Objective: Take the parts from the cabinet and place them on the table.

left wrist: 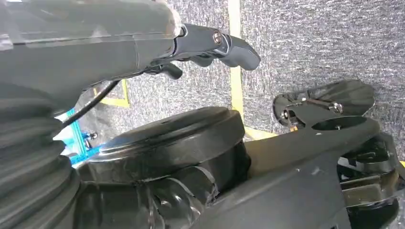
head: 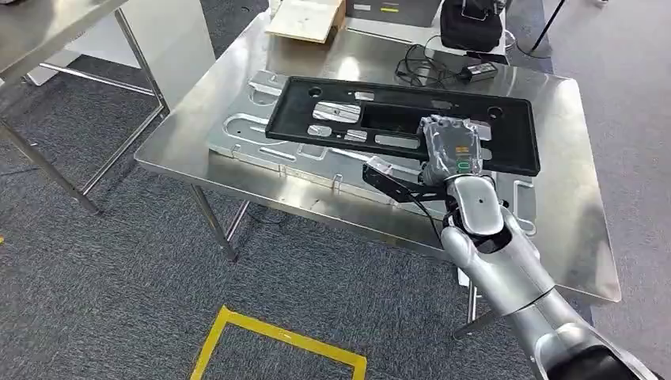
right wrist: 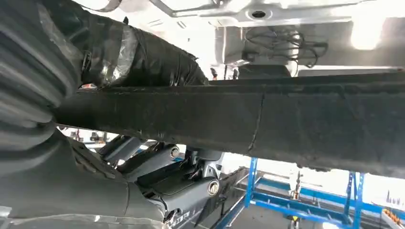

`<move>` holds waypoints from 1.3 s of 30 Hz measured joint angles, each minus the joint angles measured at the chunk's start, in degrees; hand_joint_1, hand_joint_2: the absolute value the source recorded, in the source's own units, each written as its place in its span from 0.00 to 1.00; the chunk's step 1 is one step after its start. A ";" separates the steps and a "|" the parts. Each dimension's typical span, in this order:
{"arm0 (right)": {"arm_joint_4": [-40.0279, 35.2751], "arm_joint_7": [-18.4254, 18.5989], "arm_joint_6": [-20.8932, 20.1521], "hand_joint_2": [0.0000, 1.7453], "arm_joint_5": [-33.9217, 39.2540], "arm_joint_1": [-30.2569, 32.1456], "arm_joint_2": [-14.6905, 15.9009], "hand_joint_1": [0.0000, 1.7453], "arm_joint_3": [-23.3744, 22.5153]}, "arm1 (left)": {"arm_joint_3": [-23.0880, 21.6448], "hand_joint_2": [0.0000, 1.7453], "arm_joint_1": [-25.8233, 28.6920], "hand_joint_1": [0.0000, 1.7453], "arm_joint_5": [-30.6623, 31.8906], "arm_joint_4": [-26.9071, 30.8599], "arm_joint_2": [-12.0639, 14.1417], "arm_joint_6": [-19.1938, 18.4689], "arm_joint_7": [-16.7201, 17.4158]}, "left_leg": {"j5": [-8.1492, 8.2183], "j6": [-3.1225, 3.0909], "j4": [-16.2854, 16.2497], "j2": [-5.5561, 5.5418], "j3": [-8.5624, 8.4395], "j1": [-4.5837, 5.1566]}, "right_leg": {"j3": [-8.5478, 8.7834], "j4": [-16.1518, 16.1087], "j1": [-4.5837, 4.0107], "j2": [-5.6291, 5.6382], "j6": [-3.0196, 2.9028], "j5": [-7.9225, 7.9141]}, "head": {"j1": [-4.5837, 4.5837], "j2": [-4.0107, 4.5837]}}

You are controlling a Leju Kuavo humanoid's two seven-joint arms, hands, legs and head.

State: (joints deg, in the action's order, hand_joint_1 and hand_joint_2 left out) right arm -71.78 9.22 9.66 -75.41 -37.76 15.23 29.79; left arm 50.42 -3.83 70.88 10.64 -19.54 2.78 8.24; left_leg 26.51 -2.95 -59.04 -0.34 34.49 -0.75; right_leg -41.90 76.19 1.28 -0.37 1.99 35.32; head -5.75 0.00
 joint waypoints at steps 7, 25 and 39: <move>0.81 -0.15 0.00 1.00 0.24 0.28 1.31 1.00 -1.55 | 0.07 1.00 0.16 0.00 -0.09 -0.02 -0.39 0.04 -0.04 | 1.28 0.64 0.11 -0.98 -1.52 0.44 | 5.43 -15.89 -1.35 0.36 -2.90 -10.52 | 0.00 0.00; 10.08 -1.94 6.80 1.00 0.22 4.38 3.59 1.00 -12.46 | 0.44 1.00 -0.22 0.00 1.40 0.00 -0.09 0.37 0.24 | -0.44 0.96 0.05 -0.05 0.32 0.19 | 8.96 -17.63 -0.55 -0.28 -0.90 -7.66 | 0.13 0.00; 19.63 -2.67 10.89 1.00 -1.38 7.53 1.35 1.00 -16.09 | 0.44 1.00 -0.13 0.00 1.79 0.00 -0.15 0.50 0.18 | 1.02 1.18 0.84 -0.29 -1.71 0.23 | 6.17 -17.09 -0.98 0.27 -1.55 -9.98 | 0.09 0.00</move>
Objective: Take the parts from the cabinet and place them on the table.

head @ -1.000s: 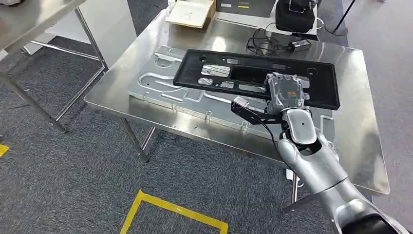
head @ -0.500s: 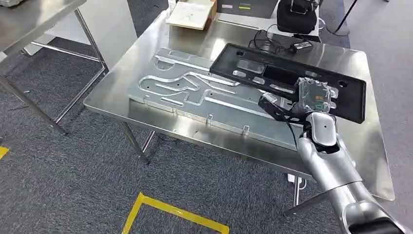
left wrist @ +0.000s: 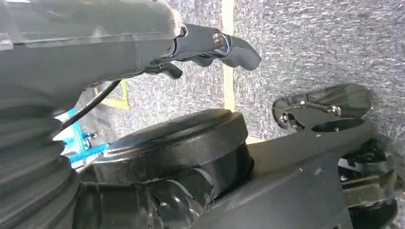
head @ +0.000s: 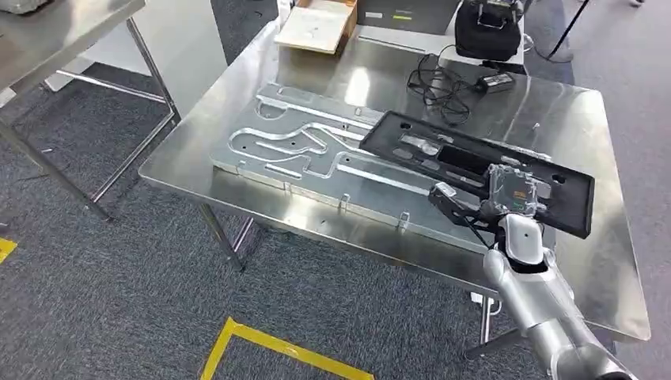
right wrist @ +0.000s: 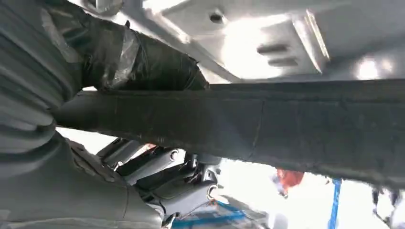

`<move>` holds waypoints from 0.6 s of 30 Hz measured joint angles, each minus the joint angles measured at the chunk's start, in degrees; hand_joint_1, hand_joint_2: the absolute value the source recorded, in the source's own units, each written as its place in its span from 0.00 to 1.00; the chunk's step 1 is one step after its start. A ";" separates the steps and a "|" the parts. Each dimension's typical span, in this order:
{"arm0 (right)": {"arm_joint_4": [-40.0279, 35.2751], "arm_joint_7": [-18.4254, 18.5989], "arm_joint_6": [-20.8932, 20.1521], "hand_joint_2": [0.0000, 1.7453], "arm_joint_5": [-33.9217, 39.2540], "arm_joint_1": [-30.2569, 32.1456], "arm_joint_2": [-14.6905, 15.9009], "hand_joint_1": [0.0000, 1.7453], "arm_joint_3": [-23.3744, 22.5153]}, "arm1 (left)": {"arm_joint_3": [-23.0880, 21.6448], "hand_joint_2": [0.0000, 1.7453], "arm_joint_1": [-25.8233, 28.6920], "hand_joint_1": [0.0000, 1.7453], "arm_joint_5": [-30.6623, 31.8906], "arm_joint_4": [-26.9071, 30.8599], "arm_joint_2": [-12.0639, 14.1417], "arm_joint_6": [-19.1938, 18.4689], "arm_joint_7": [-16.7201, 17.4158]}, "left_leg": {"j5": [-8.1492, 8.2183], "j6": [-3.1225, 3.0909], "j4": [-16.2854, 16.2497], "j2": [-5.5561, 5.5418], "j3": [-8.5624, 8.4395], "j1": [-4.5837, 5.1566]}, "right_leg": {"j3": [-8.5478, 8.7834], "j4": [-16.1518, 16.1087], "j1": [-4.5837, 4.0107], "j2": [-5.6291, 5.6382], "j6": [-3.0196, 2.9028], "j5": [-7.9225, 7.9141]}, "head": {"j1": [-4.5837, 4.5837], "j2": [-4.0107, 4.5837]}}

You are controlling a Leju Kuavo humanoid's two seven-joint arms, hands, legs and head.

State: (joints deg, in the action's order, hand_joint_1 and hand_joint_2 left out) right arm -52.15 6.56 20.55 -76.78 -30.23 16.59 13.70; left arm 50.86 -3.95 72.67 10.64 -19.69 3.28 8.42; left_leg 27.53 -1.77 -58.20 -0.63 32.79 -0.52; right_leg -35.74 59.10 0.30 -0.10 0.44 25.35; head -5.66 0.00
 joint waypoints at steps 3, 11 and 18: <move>3.35 -0.20 1.55 1.00 -0.02 -0.27 -1.20 1.00 -0.55 | 0.00 1.00 -0.05 0.00 -0.15 0.00 0.04 0.48 0.00 | 1.74 1.03 -2.06 0.28 0.43 0.12 | 1.02 -1.26 0.74 -0.16 -0.82 -0.19 | 0.04 0.00; 13.42 -1.68 6.16 1.00 1.25 -2.35 -2.86 1.00 -3.13 | 0.66 1.00 -0.36 0.00 -1.79 0.00 0.07 0.00 -1.20 | -1.05 0.83 -4.78 0.35 2.46 0.01 | 1.89 -0.30 0.52 -0.24 -1.24 1.01 | 0.09 0.00; 17.35 -1.77 7.17 1.00 1.40 -3.29 -2.99 1.00 -5.11 | 1.81 1.00 0.21 0.00 -2.40 0.00 -0.09 0.13 -2.08 | -0.60 0.29 -0.57 0.18 0.54 0.24 | 1.77 -0.12 -0.04 -0.18 -1.14 1.09 | 0.00 0.00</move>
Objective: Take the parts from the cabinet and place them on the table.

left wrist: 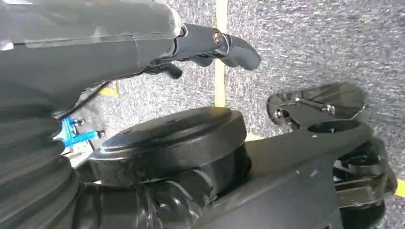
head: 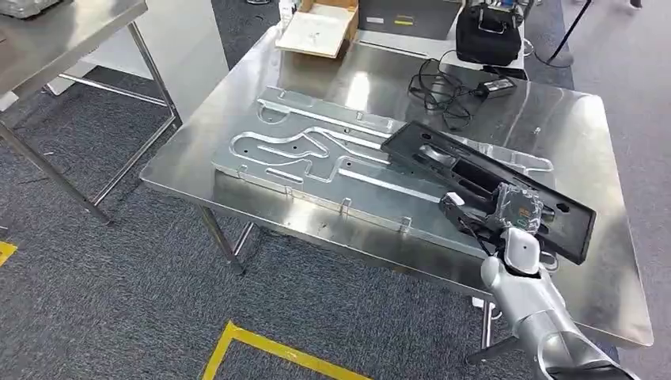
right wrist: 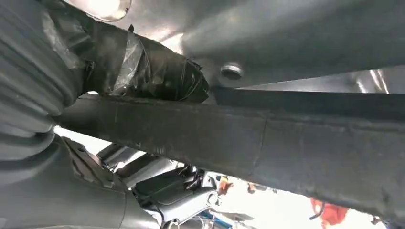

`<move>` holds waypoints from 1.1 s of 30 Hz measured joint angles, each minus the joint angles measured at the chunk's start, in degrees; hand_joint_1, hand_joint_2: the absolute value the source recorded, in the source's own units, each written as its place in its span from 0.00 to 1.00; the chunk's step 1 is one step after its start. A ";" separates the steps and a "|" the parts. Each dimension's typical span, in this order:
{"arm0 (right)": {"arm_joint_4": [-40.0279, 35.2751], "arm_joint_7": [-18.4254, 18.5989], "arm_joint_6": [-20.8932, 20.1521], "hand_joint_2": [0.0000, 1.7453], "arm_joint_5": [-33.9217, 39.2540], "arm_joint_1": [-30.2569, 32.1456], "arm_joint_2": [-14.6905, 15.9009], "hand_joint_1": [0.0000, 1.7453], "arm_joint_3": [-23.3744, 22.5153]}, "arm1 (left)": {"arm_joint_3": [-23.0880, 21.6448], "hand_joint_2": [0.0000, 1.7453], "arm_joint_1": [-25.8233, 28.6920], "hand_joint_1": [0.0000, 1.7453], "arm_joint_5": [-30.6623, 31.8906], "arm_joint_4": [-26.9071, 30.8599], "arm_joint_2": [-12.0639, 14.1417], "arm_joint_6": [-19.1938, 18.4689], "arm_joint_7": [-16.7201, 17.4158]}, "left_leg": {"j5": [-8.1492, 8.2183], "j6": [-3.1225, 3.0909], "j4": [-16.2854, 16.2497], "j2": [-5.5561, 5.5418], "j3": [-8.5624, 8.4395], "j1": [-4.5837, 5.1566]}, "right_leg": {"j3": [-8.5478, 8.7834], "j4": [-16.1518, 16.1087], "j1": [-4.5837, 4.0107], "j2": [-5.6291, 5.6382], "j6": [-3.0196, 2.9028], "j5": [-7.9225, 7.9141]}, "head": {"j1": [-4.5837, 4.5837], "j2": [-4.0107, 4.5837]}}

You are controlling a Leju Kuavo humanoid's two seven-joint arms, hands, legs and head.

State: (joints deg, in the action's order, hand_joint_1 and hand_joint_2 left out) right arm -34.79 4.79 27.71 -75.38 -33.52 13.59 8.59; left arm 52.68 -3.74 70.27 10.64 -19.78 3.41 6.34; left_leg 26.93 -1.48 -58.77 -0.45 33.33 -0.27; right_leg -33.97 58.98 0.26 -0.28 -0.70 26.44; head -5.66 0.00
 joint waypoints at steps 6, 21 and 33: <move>1.20 -0.02 -0.04 0.00 0.04 -0.47 -0.02 0.00 -0.17 | 0.44 1.00 -0.01 0.00 0.00 0.00 0.00 0.00 -0.02 | 0.03 -0.44 -0.02 0.04 -0.01 0.07 | 0.24 -0.54 0.03 0.04 0.52 -0.35 | 0.02 0.00; -3.44 0.17 1.01 0.00 -2.49 1.54 -2.88 0.00 -0.90 | 1.33 0.00 0.21 0.00 -0.39 0.00 0.00 1.36 1.40 | 0.06 -0.49 -0.03 0.30 -0.05 0.02 | 0.04 -0.37 -0.04 0.32 1.09 -0.40 | 0.04 0.00; -18.65 2.60 -1.79 0.00 -6.27 4.35 -6.58 0.00 1.99 | 2.36 0.00 0.42 0.00 -0.74 0.00 -0.04 0.74 1.31 | -0.06 -0.46 0.00 0.25 0.07 -0.02 | -0.16 -0.19 -0.07 0.26 1.07 -0.32 | 0.04 0.00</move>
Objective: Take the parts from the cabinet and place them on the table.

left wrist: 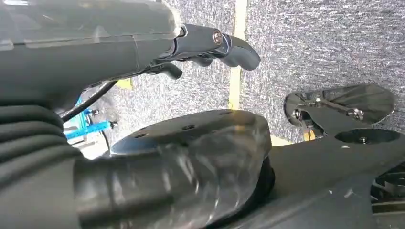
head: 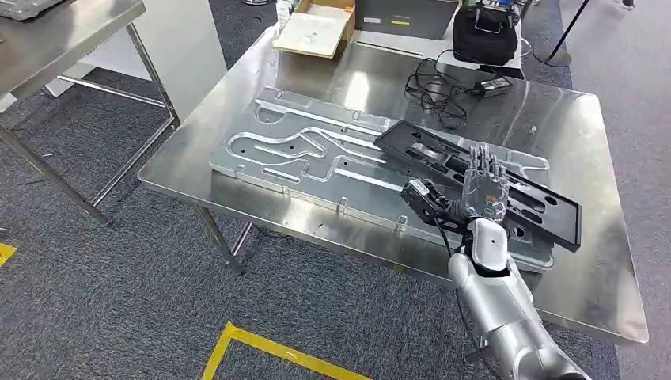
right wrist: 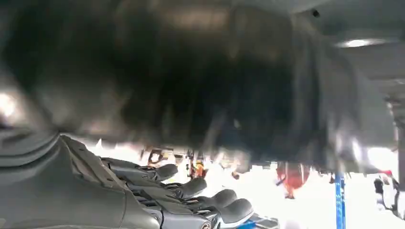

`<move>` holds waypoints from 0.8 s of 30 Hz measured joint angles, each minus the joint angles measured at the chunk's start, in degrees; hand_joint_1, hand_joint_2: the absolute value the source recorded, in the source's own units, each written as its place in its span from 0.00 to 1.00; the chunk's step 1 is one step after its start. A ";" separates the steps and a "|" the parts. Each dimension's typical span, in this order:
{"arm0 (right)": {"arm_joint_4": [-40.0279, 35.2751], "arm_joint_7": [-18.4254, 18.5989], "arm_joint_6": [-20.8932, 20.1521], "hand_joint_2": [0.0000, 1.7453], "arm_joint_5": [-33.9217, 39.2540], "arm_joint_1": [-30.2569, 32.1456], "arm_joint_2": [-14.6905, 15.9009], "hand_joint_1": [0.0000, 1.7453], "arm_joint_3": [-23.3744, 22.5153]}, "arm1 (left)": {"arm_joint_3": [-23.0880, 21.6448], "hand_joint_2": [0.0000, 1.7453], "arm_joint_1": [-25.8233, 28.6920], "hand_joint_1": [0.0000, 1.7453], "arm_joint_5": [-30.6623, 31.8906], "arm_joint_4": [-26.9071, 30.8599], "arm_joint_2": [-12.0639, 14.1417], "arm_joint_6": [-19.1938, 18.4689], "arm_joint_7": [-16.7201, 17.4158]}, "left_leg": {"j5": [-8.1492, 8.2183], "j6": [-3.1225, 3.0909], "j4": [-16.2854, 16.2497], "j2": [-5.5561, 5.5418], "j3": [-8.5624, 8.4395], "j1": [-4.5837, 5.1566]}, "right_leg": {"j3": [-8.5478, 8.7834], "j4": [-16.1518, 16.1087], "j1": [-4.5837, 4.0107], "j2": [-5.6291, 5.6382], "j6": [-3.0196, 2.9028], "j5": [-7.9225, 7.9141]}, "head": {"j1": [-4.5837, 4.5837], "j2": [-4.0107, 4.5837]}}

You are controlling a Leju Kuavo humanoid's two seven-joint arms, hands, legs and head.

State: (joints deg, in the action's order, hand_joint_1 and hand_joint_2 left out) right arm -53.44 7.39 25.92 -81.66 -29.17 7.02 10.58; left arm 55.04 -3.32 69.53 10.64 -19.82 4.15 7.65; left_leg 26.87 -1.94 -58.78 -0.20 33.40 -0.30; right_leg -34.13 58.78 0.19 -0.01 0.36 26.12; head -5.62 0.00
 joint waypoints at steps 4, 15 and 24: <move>-5.14 0.26 0.22 0.00 -1.58 0.96 -0.57 0.00 1.36 | 0.09 0.00 0.01 0.00 0.07 0.00 -0.09 0.00 -0.09 | 0.01 0.00 0.00 0.01 0.02 0.01 | -0.02 0.00 0.01 0.01 0.00 0.00 | 0.00 0.00; -22.05 -0.70 -1.60 0.00 -7.67 3.43 -5.86 0.00 17.89 | 0.57 0.00 -0.02 0.00 0.94 0.00 -0.44 1.05 -0.33 | 0.05 0.07 0.02 0.06 0.01 -0.01 | -0.11 0.10 -0.01 0.05 -0.10 0.12 | 0.00 0.00; -24.50 -2.06 -1.03 1.00 -7.08 3.23 -7.50 0.00 29.36 | 0.74 0.00 0.02 0.00 1.14 0.00 -0.42 0.63 -0.66 | 0.15 -0.25 -0.19 0.00 0.13 0.54 | -0.04 -0.11 0.56 0.04 0.49 -0.08 | 0.00 0.00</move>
State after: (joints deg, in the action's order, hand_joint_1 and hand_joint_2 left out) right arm -77.94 5.33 24.90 -88.74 -25.94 -0.48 39.94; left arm 55.78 -3.29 70.66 10.64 -20.24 4.79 6.99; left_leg 27.02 -2.18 -58.96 -0.21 33.53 0.24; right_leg -34.16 58.67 0.76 0.03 0.86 26.04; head -5.62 0.00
